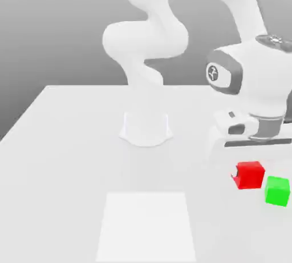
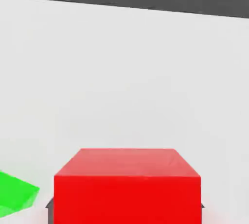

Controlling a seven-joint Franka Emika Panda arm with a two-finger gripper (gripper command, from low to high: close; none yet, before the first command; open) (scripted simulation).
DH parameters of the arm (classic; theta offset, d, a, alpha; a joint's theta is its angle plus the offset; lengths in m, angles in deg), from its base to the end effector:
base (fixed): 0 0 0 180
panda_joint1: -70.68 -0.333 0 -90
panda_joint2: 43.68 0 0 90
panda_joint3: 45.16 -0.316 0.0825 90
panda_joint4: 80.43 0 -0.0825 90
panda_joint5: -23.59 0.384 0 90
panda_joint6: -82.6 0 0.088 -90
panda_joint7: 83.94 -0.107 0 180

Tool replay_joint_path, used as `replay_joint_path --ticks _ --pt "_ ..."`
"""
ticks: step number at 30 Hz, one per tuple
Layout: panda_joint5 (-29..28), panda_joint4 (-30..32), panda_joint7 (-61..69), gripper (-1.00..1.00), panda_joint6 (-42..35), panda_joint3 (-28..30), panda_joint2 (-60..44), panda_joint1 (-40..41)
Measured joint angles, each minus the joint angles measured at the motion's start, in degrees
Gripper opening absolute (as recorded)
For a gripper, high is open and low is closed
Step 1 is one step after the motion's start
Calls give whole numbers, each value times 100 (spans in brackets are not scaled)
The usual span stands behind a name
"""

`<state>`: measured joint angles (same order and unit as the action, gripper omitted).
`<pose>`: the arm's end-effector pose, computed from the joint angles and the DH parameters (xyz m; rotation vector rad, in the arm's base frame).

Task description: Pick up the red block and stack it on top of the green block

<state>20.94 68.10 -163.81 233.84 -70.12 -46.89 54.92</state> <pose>0.3330 0.2908 0.2393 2.9787 -0.9925 -0.0043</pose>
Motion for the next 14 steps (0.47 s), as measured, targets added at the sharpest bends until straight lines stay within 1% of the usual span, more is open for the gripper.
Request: replay_joint_path --ticks 2,4,7,10,11,14 --pt "-55 -145 -432 -100 -91 -165 -44 -381" --pt "-220 -215 -692 -100 14 -141 -215 -453" --pt "-603 -261 -1010 -100 315 12 -588 -549" --pt "-1046 -288 -1336 -100 660 297 -1016 -758" --pt "-1170 -294 -1426 100 753 383 -1132 -824" --pt "-1170 -294 -1426 100 753 383 -1132 -824"
